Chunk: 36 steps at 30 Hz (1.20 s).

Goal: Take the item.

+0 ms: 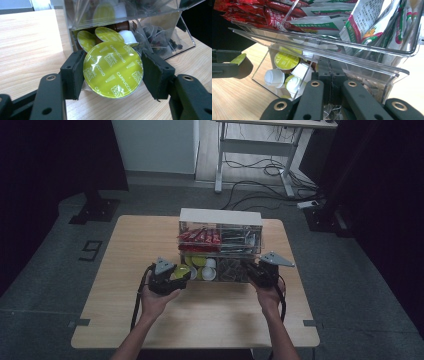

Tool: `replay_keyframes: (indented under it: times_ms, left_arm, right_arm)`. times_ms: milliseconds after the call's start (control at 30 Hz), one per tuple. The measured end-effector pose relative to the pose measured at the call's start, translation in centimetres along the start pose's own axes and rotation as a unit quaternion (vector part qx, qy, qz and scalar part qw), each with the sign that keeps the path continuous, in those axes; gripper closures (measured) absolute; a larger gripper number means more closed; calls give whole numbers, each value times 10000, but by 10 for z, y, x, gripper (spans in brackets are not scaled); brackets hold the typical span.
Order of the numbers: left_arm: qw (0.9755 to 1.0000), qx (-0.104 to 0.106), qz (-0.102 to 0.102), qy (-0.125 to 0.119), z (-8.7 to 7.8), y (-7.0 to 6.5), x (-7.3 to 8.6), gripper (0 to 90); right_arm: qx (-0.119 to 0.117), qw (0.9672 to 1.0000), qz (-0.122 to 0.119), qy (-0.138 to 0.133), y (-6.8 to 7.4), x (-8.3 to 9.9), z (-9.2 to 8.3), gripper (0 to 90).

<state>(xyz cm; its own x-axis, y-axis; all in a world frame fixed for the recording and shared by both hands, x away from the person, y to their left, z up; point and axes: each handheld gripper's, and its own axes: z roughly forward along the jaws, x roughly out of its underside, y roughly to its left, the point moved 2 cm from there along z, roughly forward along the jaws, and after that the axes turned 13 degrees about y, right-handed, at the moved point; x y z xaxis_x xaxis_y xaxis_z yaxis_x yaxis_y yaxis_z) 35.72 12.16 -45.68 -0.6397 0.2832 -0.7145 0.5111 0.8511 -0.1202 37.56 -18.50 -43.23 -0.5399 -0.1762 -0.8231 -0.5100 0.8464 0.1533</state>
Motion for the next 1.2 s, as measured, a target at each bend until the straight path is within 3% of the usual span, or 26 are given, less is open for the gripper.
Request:
replay_keyframes:
  times_ms: [733, 1200]
  left_arm:
    - [9999, -125, -58, -24, -14, 14, 11, 383]
    - [9995, -230, -198, 41, -14, 29, 29, 383]
  right_arm:
    - [24, 10000, -7, 1, 1, 0, 0, 892]
    - [26, 10000, -6, -9, 1, 1, 0, 892]
